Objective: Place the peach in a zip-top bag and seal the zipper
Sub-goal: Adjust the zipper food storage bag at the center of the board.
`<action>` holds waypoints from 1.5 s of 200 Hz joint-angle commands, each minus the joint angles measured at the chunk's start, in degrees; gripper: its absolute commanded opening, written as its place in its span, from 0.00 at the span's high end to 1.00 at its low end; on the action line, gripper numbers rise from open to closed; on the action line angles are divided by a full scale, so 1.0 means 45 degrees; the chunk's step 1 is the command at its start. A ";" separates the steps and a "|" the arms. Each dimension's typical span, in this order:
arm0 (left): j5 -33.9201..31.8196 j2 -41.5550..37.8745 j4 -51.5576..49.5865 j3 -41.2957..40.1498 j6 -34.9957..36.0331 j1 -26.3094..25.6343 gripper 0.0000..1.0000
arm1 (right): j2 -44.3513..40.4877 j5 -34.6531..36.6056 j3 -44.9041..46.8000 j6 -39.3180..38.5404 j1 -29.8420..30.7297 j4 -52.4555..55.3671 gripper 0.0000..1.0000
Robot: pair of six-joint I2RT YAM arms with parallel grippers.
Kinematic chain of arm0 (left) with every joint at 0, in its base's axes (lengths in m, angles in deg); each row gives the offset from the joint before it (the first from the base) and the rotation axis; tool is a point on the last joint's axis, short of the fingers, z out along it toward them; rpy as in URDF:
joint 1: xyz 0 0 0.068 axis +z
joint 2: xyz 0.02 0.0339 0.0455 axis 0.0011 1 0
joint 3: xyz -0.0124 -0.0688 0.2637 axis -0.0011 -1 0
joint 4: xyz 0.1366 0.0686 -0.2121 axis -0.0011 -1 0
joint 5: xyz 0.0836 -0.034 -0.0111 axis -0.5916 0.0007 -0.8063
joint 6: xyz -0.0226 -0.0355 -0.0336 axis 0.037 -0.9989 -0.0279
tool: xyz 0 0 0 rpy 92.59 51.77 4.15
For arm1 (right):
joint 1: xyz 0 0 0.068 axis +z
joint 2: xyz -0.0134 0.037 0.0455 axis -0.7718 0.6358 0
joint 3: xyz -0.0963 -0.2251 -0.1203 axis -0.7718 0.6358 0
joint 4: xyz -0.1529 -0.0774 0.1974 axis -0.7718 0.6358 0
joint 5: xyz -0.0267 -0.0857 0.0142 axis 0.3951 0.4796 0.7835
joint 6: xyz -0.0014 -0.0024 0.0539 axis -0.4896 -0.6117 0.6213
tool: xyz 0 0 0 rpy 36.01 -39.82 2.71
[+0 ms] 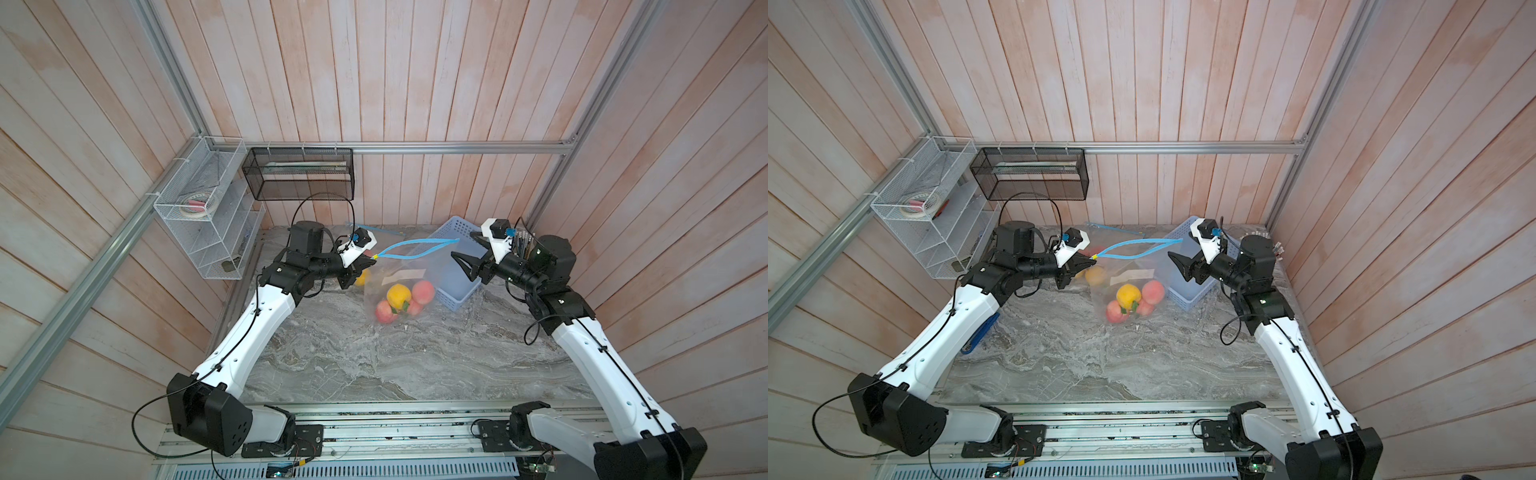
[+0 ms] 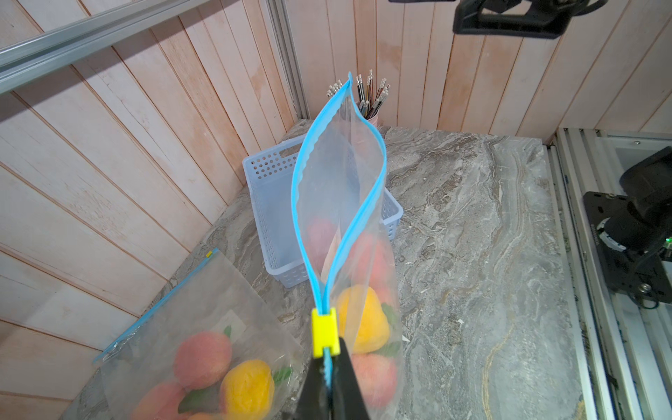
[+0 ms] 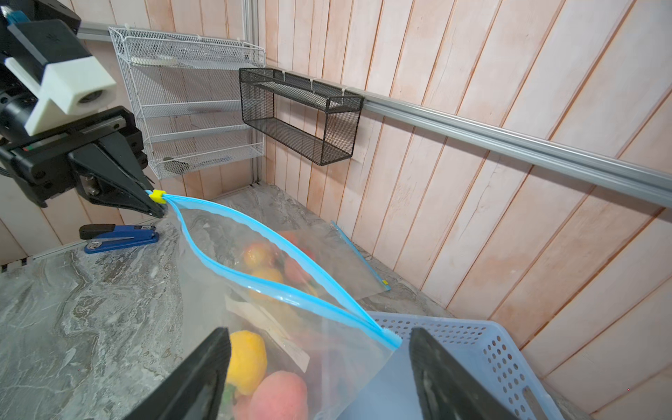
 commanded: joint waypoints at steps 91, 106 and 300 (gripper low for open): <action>0.1198 -0.0735 0.0350 0.0157 0.0966 -0.0040 1.00 | 0.5315 -0.1140 -0.6042 -0.4191 0.3317 0.4827 0.02; 0.1229 -0.0782 0.0350 0.0144 0.1079 -0.0054 1.00 | 0.5994 -0.1166 -0.6870 -0.4447 0.3476 0.5551 0.02; 0.0545 -0.0986 0.1303 -0.0203 0.0924 -0.0076 1.00 | 0.7084 -0.0826 -0.8251 -0.4398 0.4057 0.6791 0.22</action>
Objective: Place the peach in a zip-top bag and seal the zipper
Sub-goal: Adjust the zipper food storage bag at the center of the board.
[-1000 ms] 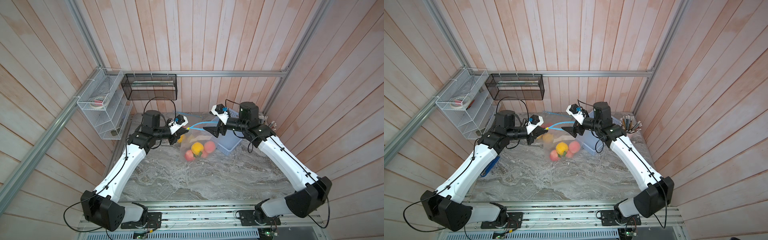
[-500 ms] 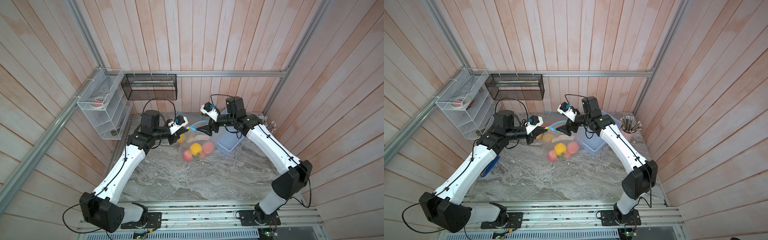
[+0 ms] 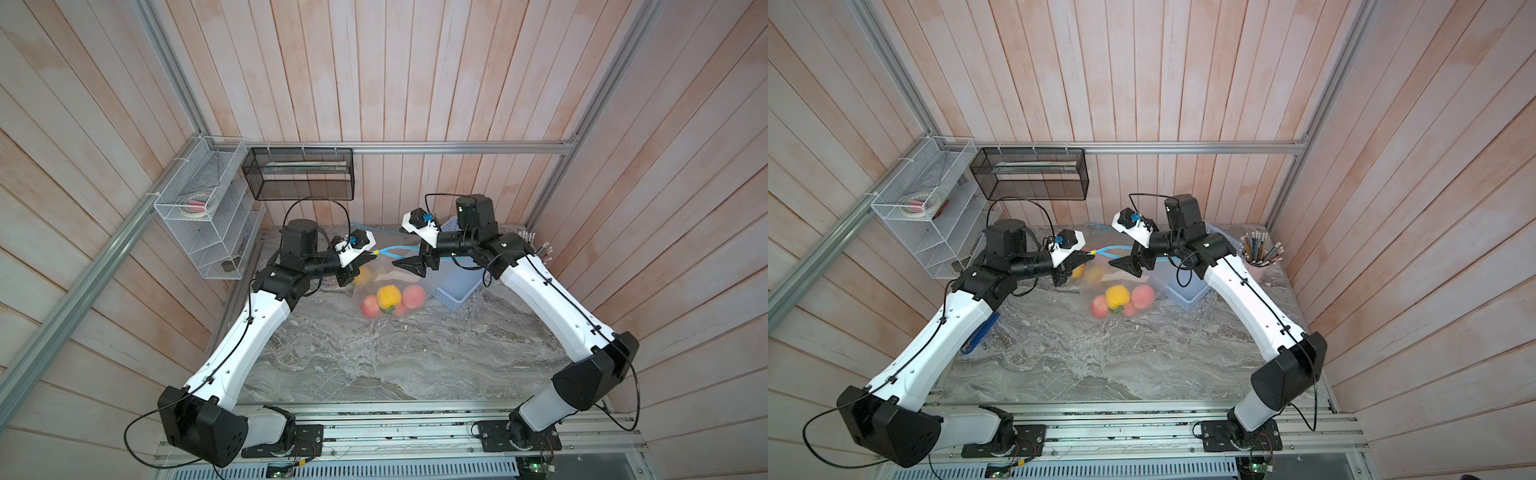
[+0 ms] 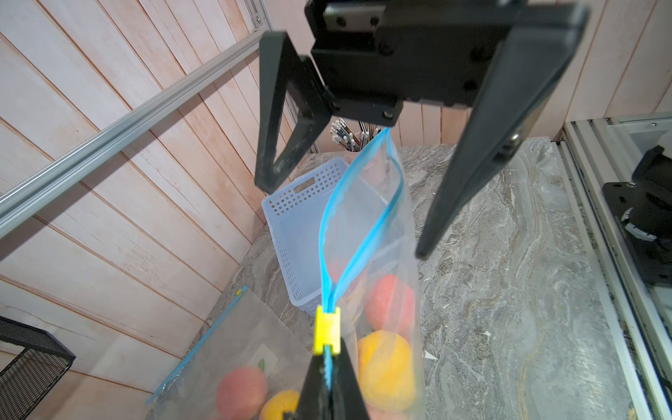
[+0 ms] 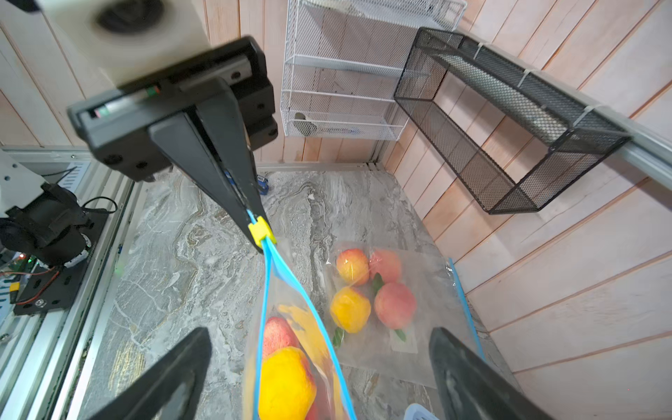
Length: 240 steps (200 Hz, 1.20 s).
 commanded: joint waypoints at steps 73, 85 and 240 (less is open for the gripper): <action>0.0193 -0.0304 0.1169 -0.0722 -0.0774 -0.0032 0.92 | -0.0204 -0.0133 0.0850 0.0320 -0.0029 -0.0680 1.00; 0.0155 -0.0422 0.1612 -0.0985 -0.1112 -0.0012 0.80 | -0.0520 -0.0287 0.1321 0.0362 -0.0042 -0.1095 1.00; 0.4172 -0.0393 0.7419 -0.3020 -0.5145 0.0693 0.68 | -0.1246 -0.1334 0.2671 0.0860 -0.0230 -0.2145 1.00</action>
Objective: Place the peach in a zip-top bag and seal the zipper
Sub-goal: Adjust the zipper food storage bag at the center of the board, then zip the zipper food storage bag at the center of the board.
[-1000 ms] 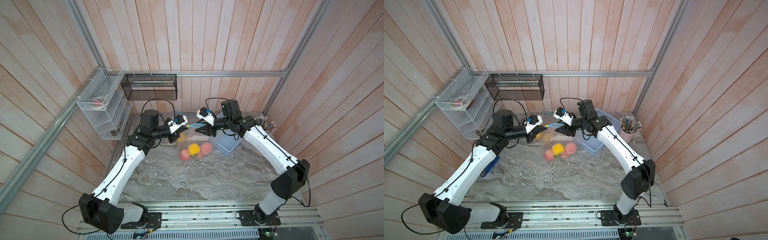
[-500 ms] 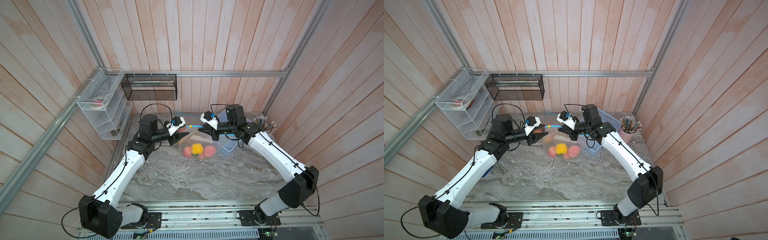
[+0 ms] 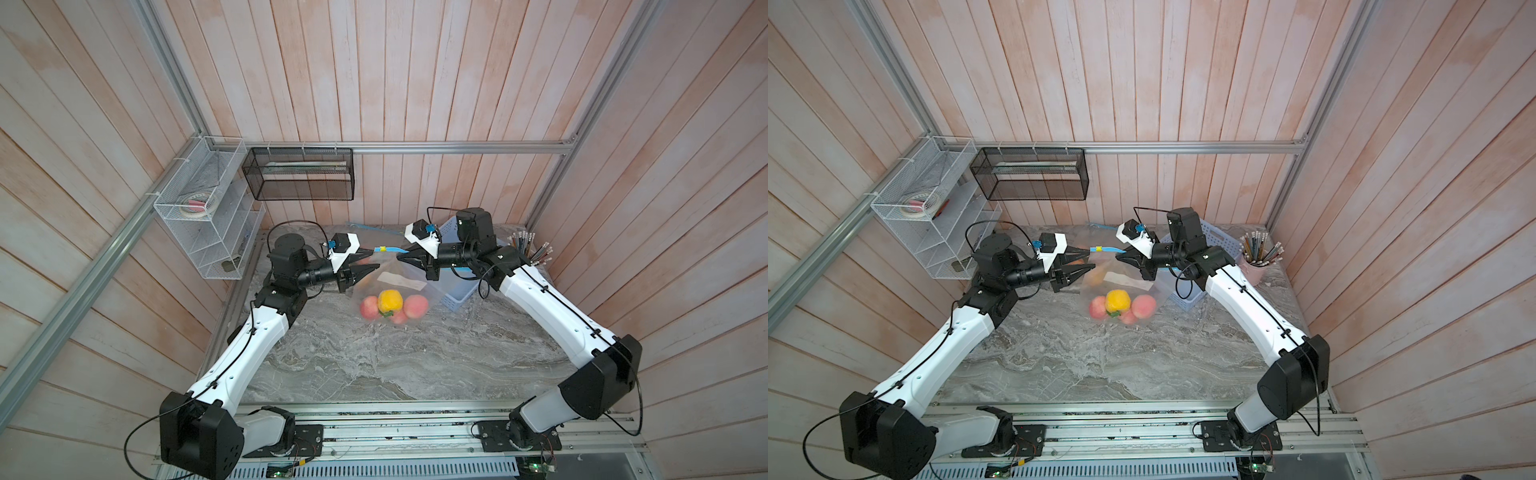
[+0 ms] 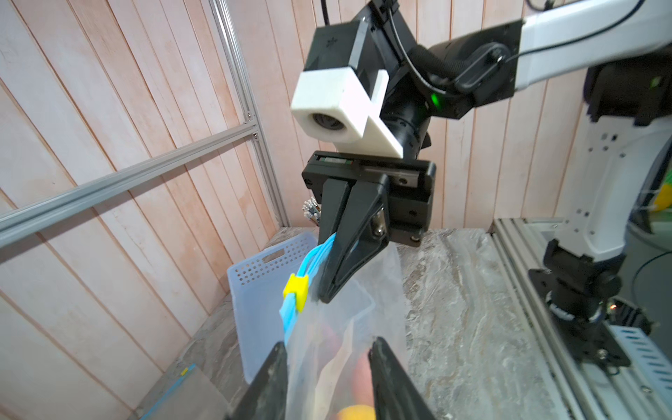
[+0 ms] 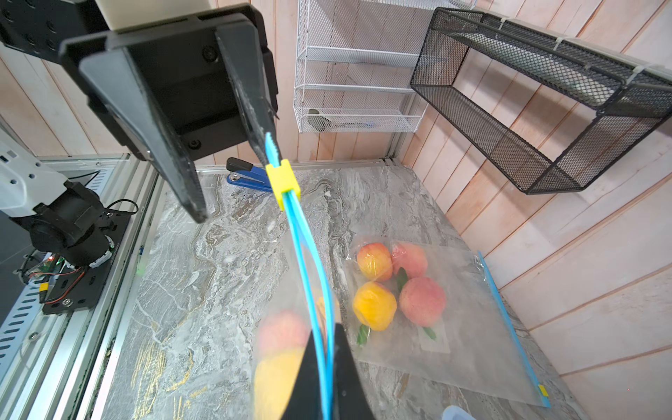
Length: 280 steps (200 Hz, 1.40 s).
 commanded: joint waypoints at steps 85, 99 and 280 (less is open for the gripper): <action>0.0400 0.0793 -0.0256 0.0892 0.0445 -0.0144 1.00 | -0.0322 -0.1200 -0.0055 -0.0229 -0.0011 0.0401 0.87; 0.0337 0.0830 -0.0646 0.1020 0.0822 -0.0124 1.00 | -0.0438 -0.1207 -0.0172 -0.0099 0.0022 0.0303 0.68; 0.0700 0.0679 -0.1996 0.1295 0.2063 -0.0316 1.00 | 0.0910 -0.1002 -0.2359 -0.0796 0.0874 0.0940 0.56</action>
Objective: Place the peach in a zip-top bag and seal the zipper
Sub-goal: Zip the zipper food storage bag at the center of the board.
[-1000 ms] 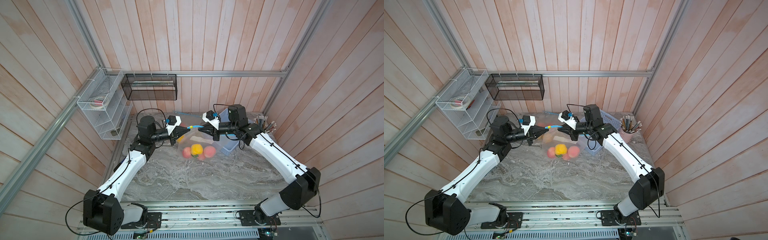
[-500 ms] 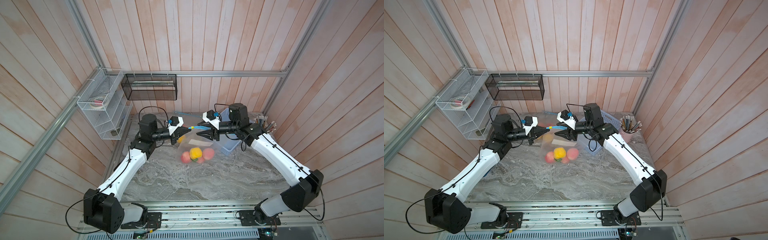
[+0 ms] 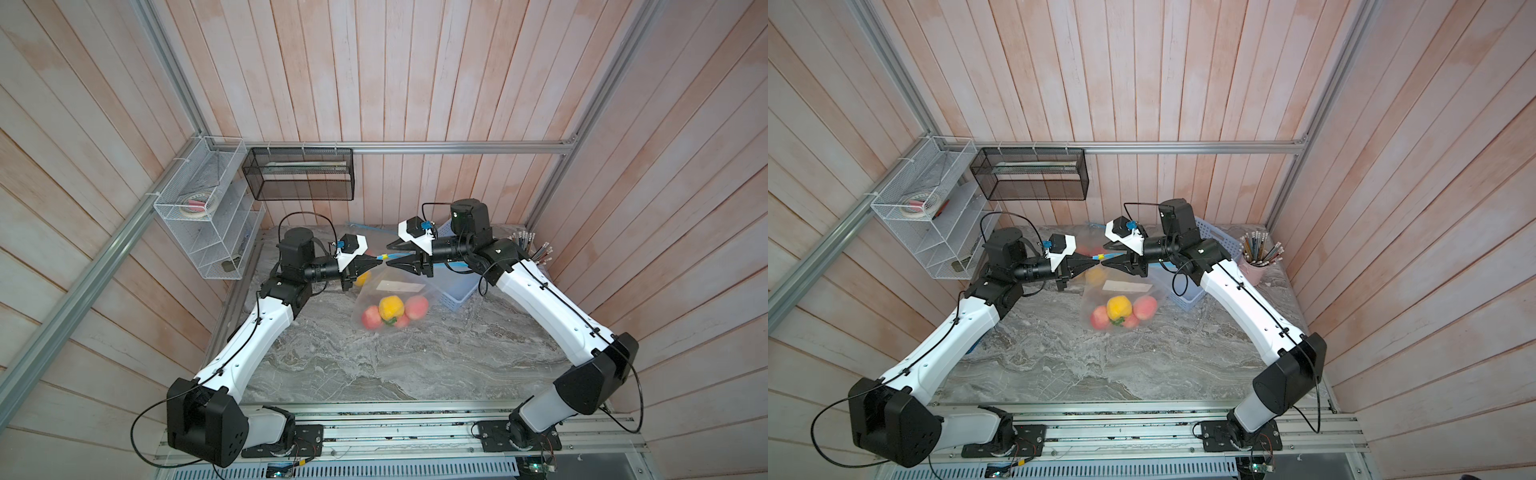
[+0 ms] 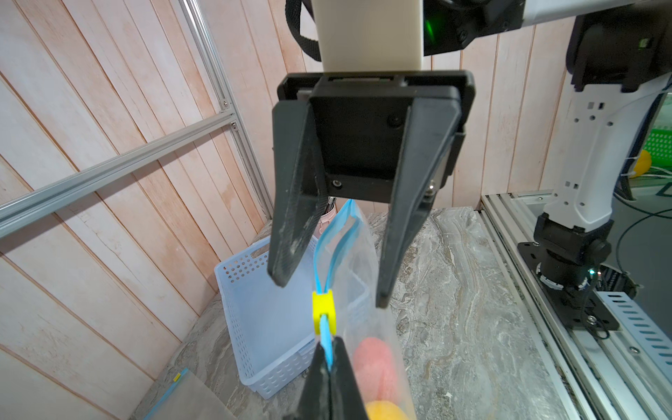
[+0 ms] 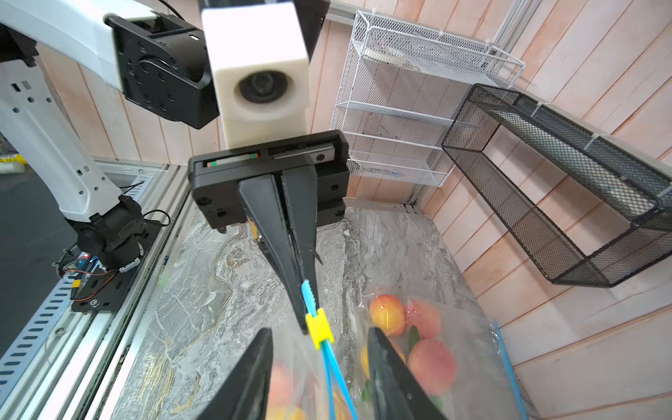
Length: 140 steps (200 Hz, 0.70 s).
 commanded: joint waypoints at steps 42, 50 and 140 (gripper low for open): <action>0.0292 -0.0074 -0.0262 0.0344 0.0129 -0.0086 1.00 | 0.0681 -0.0260 -0.1099 -0.0638 0.0202 0.1193 0.73; 0.0268 -0.0086 -0.0258 0.0328 0.0127 -0.0082 1.00 | 0.0722 -0.0293 -0.1143 -0.0710 0.0189 0.1292 0.76; -0.0061 -0.0322 -0.0482 0.0241 -0.0037 0.0093 1.00 | 0.0368 0.0623 -0.0907 -0.1676 0.0012 0.2042 0.95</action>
